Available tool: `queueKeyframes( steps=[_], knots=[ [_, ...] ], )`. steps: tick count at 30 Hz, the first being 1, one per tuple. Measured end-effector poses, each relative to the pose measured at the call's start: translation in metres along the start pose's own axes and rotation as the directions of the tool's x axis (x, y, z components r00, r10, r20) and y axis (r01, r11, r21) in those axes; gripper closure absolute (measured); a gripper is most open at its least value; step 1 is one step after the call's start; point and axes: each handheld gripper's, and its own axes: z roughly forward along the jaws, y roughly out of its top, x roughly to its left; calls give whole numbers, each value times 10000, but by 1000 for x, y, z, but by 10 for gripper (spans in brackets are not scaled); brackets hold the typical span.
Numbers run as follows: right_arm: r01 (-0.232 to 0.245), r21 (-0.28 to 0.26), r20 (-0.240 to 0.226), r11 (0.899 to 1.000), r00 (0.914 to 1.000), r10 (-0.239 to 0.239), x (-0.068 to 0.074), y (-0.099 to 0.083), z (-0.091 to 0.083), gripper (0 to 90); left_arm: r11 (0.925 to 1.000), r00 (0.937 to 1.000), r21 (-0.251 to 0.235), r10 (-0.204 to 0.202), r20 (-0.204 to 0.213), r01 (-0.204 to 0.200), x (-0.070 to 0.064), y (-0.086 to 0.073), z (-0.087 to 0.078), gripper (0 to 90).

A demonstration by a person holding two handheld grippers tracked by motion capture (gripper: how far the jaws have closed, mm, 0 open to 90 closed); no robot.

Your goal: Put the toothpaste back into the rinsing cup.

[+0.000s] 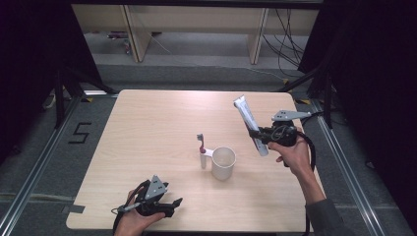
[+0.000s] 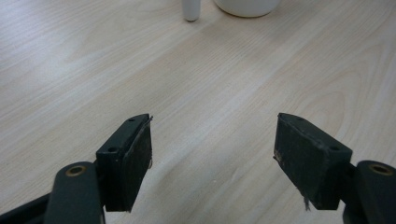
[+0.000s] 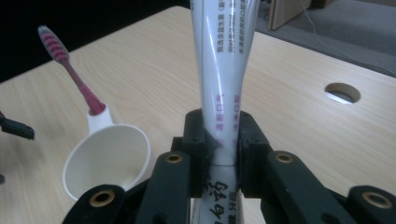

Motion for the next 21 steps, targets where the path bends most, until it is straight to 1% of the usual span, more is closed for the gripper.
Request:
queueKeyframes(
  steps=[1, 2, 3, 4, 5, 6, 7, 8, 9, 10, 11, 12, 13, 14, 16, 18, 19, 20, 21],
  knots=[
    [25, -61, -93, 10000, 10000, -26, 2, 1, 1, 773, 10000, 10000, -12, -2, 19, 2, 0, 0, 0, 274],
    [-59, -203, -170, 9998, 9998, 55, 5, 1, 3, 772, 10000, 10000, -19, 21, 27, -21, 0, 0, 0, 274],
    [-128, -289, -341, 9995, 9993, 118, 7, 1, 4, 772, 10000, 10000, -13, 17, 34, -17, 0, 0, 0, 274],
    [-170, -592, -418, 9981, 9990, 145, 9, 1, 7, 773, 10000, 10000, -61, -58, 24, 58, 0, 0, 1, 274],
    [-148, -611, -514, 9980, 9986, 116, 9, 2, 7, 773, 10000, 10000, -9, -5, 11, 5, 0, 0, 0, 274],
    [-386, -586, -563, 9975, 9978, 353, 13, 3, 8, 773, 10000, 10000, -14, 3, 22, -3, 0, 0, 0, 274],
    [-120, -747, -636, 9971, 9979, 73, 14, 4, 10, 773, 10000, 10000, -14, 11, 58, -11, 0, 0, 0, 274],
    [-260, -781, -732, 9966, 9971, 203, 17, 4, 11, 773, 9999, 9999, -108, -52, 88, 53, 0, 0, 1, 274],
    [-126, -940, -792, 9955, 9968, 52, 19, 5, 13, 773, 9999, 9999, -62, -79, 64, 79, 0, 0, 1, 274],
    [-145, -1000, -852, 9949, 9963, 60, 20, 6, 14, 773, 10000, 10000, -55, -66, 61, 66, 0, 0, 1, 274],
    [-381, -1154, -996, 9926, 9947, 266, 23, 6, 17, 774, 10000, 10000, -41, -57, 55, 57, 0, 0, 1, 274],
    [-291, -1162, -1060, 9928, 9942, 167, 24, 7, 19, 773, 10000, 10000, -9, 9, 59, -9, 0, 0, 0, 274],
    [-341, -1157, -1225, 9927, 9923, 198, 27, 7, 21, 774, 10000, 10000, -10, 27, 74, -27, 0, 0, 0, 274],
    [-294, -1346, -1294, 9905, 9915, 118, 29, 7, 24, 774, 9999, 9999, -133, -70, 74, 71, 0, 0, 2, 274],
    [-390, -1463, -1427, 9885, 9896, 179, 32, 8, 28, 774, 10000, 10000, 10, -3, 55, 3, 0, 0, 0, 274],
    [-324, -1638, -1526, 9860, 9883, 71, 35, 9, 32, 774, 10000, 10000, -8, 23, 73, -23, 0, 0, 0, 274],
    [-401, -1603, -1533, 9863, 9881, 153, 37, 9, 33, 774, 10000, 10000, -22, 20, 79, -20, 0, 0, 1, 274],
    [-364, -1715, -1532, 9845, 9881, 99, 38, 10, 35, 774, 10000, 10000, -40, -33, 75, 33, 0, 0, 1, 274],
    [-449, -1884, -1677, 9811, 9857, 129, 39, 10, 38, 774, 10000, 10000, -77, -28, 69, 29, 0, 0, 1, 274]
  ],
)
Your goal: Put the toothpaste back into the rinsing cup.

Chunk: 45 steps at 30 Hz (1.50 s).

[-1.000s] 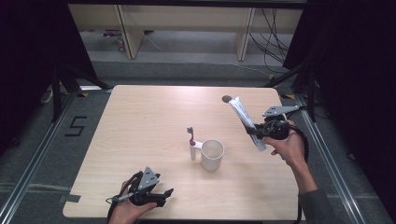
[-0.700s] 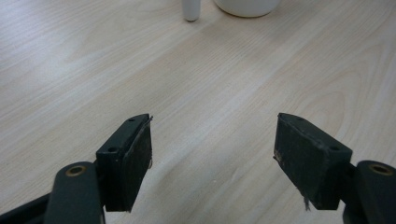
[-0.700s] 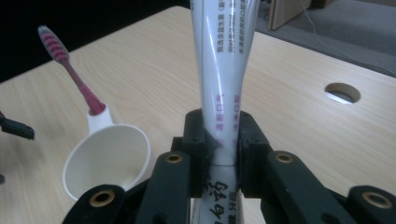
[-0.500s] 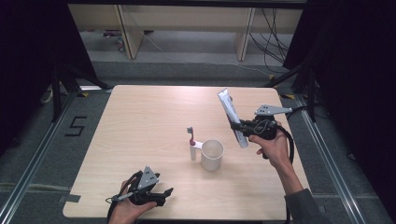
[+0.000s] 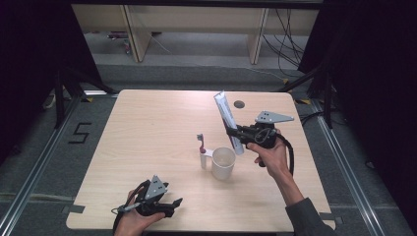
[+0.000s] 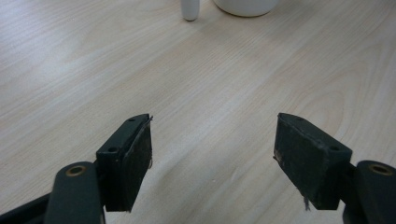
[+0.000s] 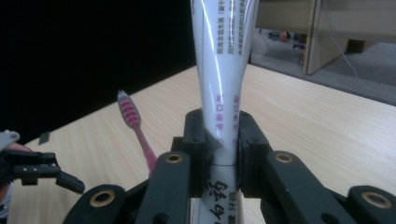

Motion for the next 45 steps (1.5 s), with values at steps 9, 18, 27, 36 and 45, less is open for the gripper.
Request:
queueKeyframes(
  steps=[9, 18, 27, 36, 45],
  knots=[
    [242, -150, -218, 9996, 9995, -245, 6, -10, 13, 774, 10000, 10000, 23, 32, 11, -32, 0, 0, 0, 275],
    [246, -129, -311, 9996, 9992, -250, 12, -20, 20, 774, 9999, 9999, 99, 112, -16, -112, 0, 0, -1, 274],
    [2, 82, -373, 10000, 9993, 1, 12, -36, 23, 773, 9997, 9998, 178, 168, -80, -167, 0, 0, -1, 275],
    [177, 107, -615, 9998, 9980, -170, 13, -50, 27, 772, 9997, 9998, 173, 171, -68, -170, 0, 0, -1, 275],
    [381, 391, -720, 9985, 9968, -352, 14, -59, 32, 769, 9998, 9999, 143, 119, 1, -119, -1, 0, -1, 275]
  ],
)
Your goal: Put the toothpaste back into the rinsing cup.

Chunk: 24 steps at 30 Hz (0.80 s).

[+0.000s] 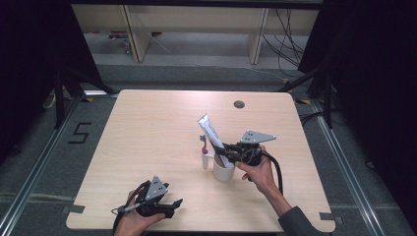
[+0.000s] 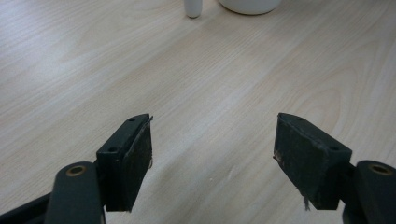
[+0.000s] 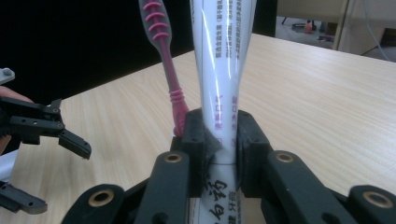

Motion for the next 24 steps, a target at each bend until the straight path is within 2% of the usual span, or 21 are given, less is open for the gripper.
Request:
queueKeyframes(
  steps=[2, 3, 4, 6, 9, 10, 11, 13, 14, 15, 16, 17, 18, 20, 21, 22, 24],
  knots=[
    [429, -80, 175, 9990, 9989, -427, -1, 1, -1, 768, 10000, 10000, -9, -2, 8, 2, 0, 0, 1, 276],
    [445, -63, 139, 9990, 9989, -444, -2, 0, -1, 768, 10000, 10000, 20, -9, -2, 9, 0, 0, 0, 276],
    [186, 19, -47, 9998, 9998, -186, 0, 0, -1, 767, 10000, 10000, 21, -5, 8, 5, 0, 0, 0, 276],
    [142, 158, -60, 9998, 9999, -141, 1, 1, -2, 766, 10000, 10000, -5, -4, 30, 4, 0, 0, 0, 276],
    [442, 137, 100, 9989, 9990, -443, 0, 1, -3, 764, 10000, 10000, 13, -5, -3, 5, 0, 0, 0, 276],
    [336, 72, -50, 9994, 9994, -335, 1, 1, -3, 763, 10000, 10000, 27, -1, 5, 1, 0, 0, 0, 276],
    [265, 250, -82, 9993, 9996, -263, 2, 1, -4, 762, 10000, 10000, 17, -14, 1, 14, 0, 0, 0, 276],
    [567, 268, 96, 9980, 9983, -570, 1, 2, -5, 761, 10000, 10000, -4, -17, -5, 17, 0, 0, 1, 276],
    [189, 320, -6, 9993, 9998, -189, 4, 2, -5, 761, 10000, 10000, 19, -5, 0, 5, 0, 0, 0, 276],
    [463, 294, 135, 9985, 9988, -467, 3, 2, -6, 759, 10000, 10000, 31, -6, 8, 6, 0, 0, 0, 276],
    [465, 345, 96, 9983, 9989, -469, 4, 2, -6, 755, 10000, 10000, 35, -2, 9, 2, 0, 0, 0, 277],
    [717, 564, 78, 9958, 9974, -722, 3, 3, -7, 753, 10000, 10000, -4, -10, -3, 10, 0, 0, 0, 276],
    [747, 487, 39, 9960, 9972, -750, 3, 2, -7, 758, 10000, 10000, -6, -19, 25, 19, 0, 0, 1, 277],
    [1030, 489, 289, 9935, 9941, -1045, 4, 2, -9, 767, 10000, 10000, 18, -14, 3, 14, 0, 0, 0, 277],
    [727, 605, 72, 9955, 9973, -732, 6, 2, -9, 769, 10000, 10000, 30, -5, 46, 4, 0, 0, 0, 277],
    [644, 699, -77, 9955, 9979, -640, 6, 2, -10, 769, 10000, 10000, 13, -12, 23, 12, 0, 0, 0, 281],
    [779, 733, 99, 9943, 9968, -788, 7, 2, -12, 770, 10000, 10000, 3, -13, 18, 13, 0, 0, 0, 281]
  ],
)
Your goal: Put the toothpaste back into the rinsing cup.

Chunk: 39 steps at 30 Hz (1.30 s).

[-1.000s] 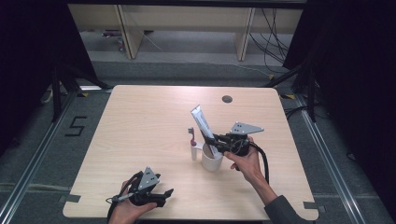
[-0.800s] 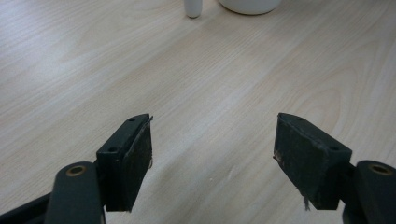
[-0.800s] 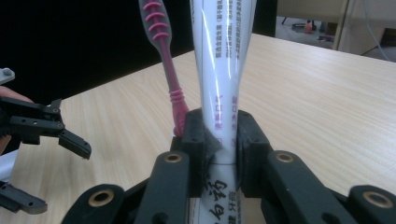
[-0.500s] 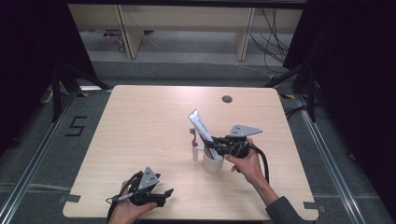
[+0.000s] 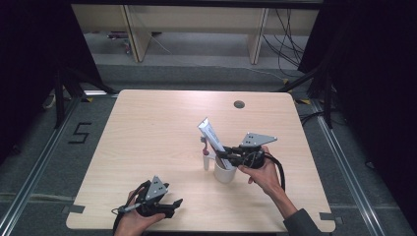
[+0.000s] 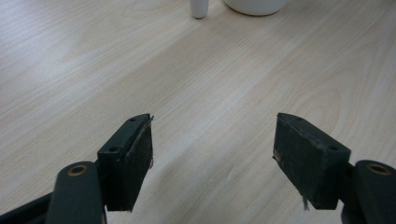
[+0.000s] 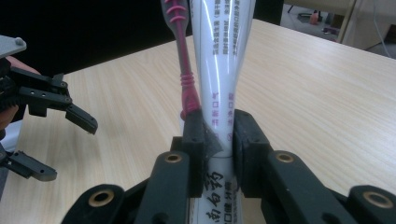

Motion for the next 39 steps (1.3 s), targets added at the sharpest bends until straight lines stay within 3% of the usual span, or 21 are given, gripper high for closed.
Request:
queueKeyframes(
  steps=[4, 8, 10, 11, 12, 13, 14, 17, 18, 19, 21, 23, 26, 27, 28, 29, 30, 32, 33, 35, 39],
  knots=[
    [103, 42, 57, 9999, 9999, -103, 1, -2, -1, 769, 10000, 10000, 13, -1, 14, 1, 0, 0, 0, 281],
    [-258, 190, 43, 9995, 9997, 258, 4, -4, -2, 770, 10000, 10000, 5, 47, 23, -47, 0, 0, -1, 281],
    [-58, 312, -86, 9995, 9999, 61, 2, -4, -3, 772, 10000, 10000, -5, -4, 15, 4, 0, 0, 0, 281],
    [111, 325, 70, 9994, 9999, -113, 1, -5, -4, 773, 10000, 10000, -8, -13, 17, 13, 0, 0, 0, 281],
    [-51, 305, 80, 9995, 10000, 48, 2, -6, -4, 774, 10000, 10000, 27, 15, 8, -15, 0, 0, -1, 281],
    [201, 491, 122, 9986, 9997, -207, 0, -7, -5, 775, 10000, 10000, 15, 30, 25, -30, 0, 0, -1, 281],
    [-82, 664, 95, 9978, 9999, 76, 3, -8, -6, 776, 10000, 10000, 3, 22, 2, -22, 0, 0, -1, 281],
    [31, 929, 104, 9957, 9999, -41, 2, -10, -7, 778, 10000, 10000, 8, 17, 25, -17, 0, 0, 0, 281],
    [-139, 1033, 113, 9945, 9999, 128, 2, -11, -7, 779, 10000, 10000, -79, -30, 8, 30, -1, 0, 0, 281],
    [-87, 994, 209, 9950, 9998, 67, 3, -12, -8, 779, 9998, 9999, 74, 158, -56, -158, 0, 0, -1, 281],
    [-153, 1035, 169, 9945, 9998, 137, 3, -13, -8, 779, 10000, 10000, -26, 16, -14, -16, 0, 0, -1, 281],
    [217, 1024, 285, 9945, 9993, -247, 1, -13, -8, 779, 9999, 10000, -94, -66, 0, 66, -1, 0, 0, 281],
    [-64, 1247, 256, 9922, 9997, 32, 3, -15, -8, 778, 9999, 9999, 35, 95, -73, -95, 0, 0, -1, 281],
    [119, 1210, 246, 9926, 9996, -150, 3, -16, -8, 777, 10000, 9999, 12, 83, -79, -83, 0, 0, -1, 281],
    [4, 1324, 131, 9912, 9999, -22, 3, -15, -8, 775, 9999, 9999, 22, 131, -66, -131, 0, 0, -1, 281],
    [-30, 1377, 89, 9905, 10000, 18, 4, -15, -8, 774, 9999, 10000, -115, -28, 28, 28, -1, 0, 0, 281],
    [2, 1363, 70, 9907, 10000, -12, 4, -15, -9, 771, 9999, 9999, 47, 146, -56, -146, 0, 0, -1, 281],
    [-64, 1330, 109, 9911, 9999, 50, 4, -16, -9, 764, 10000, 10000, -79, -32, 4, 32, -1, 0, 0, 281],
    [-8, 1333, 180, 9911, 9998, -16, 4, -15, -9, 760, 9998, 9998, 78, 165, -59, -164, 0, 0, -1, 281],
    [-59, 1282, 199, 9917, 9998, 34, 5, -16, -10, 742, 10000, 10000, -65, 2, 16, -2, -1, 0, 0, 281],
    [-119, 1206, 308, 9926, 9995, 83, 4, -16, -10, 702, 10000, 10000, 21, 66, 31, -66, 0, 0, -1, 281]
  ],
)
